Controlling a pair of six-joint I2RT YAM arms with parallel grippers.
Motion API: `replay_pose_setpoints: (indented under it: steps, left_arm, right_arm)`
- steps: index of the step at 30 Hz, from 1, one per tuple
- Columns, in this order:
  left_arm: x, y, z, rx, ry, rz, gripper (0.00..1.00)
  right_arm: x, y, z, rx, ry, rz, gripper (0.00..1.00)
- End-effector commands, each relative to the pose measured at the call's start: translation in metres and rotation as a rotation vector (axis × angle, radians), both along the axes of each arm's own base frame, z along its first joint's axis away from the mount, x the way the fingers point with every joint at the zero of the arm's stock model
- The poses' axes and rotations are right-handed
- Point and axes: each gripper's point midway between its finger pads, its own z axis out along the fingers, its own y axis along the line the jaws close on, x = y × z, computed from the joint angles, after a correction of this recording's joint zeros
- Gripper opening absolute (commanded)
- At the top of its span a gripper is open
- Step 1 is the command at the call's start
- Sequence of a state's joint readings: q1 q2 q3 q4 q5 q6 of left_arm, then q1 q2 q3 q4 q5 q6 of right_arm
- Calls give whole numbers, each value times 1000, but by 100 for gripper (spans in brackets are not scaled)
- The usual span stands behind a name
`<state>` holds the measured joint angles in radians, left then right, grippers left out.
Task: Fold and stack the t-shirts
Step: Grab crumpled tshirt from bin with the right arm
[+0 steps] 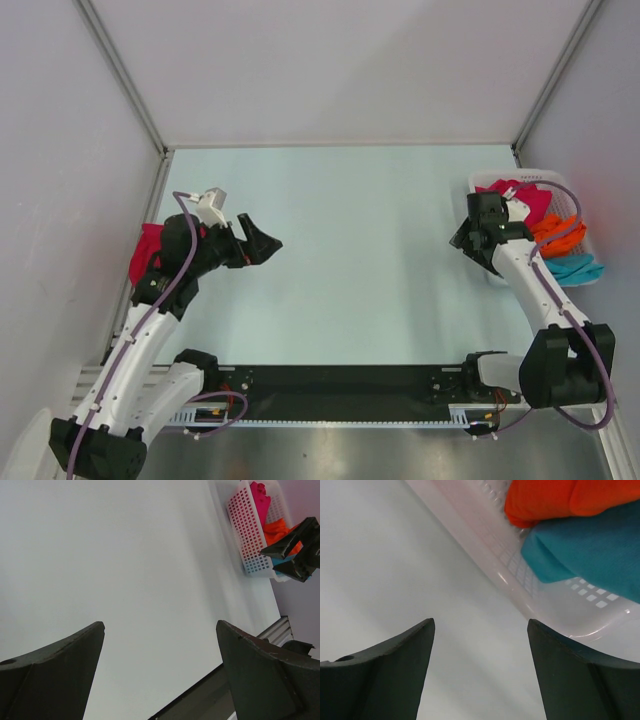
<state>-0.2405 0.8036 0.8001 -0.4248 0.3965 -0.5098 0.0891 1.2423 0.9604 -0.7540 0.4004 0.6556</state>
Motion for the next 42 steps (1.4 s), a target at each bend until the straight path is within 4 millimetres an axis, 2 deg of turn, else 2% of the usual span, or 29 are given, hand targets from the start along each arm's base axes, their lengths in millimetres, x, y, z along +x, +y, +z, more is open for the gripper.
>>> replay_pose_setpoints:
  steps: [1, 7, 11, 14, 15, 20, 29, 38, 40, 42]
  left_arm:
    - [5, -1, 15, 7, -78, -26, 100]
    - [7, -2, 16, 5, -79, -27, 99]
    - [9, -3, 17, 4, -76, -29, 100]
    - [9, -3, 21, 7, -87, -31, 100]
    - [10, -2, 23, 10, -93, -32, 100]
    - [11, 0, 28, 21, -110, -26, 100]
    - [10, 3, 23, 42, -107, -15, 100]
    - [3, 18, 41, 89, -149, 29, 100]
    - [3, 20, 40, 96, -147, 34, 100]
    - [5, 28, 35, 119, -132, 62, 100]
  right_arm:
    - [20, -25, 40, -151, -78, -86, 81]
    - [27, -39, 53, -226, -75, -101, 81]
    - [30, -46, 37, -219, -38, -110, 82]
    - [32, -45, 17, -213, 2, -105, 82]
    - [30, -43, 5, -203, 30, -96, 82]
    - [33, -38, -15, -180, 61, -84, 82]
    - [34, -38, -23, -186, 79, -76, 82]
    - [32, -32, -36, -150, 90, -64, 79]
    - [32, -28, -42, -123, 97, -50, 75]
    - [34, -23, -50, -73, 97, -32, 62]
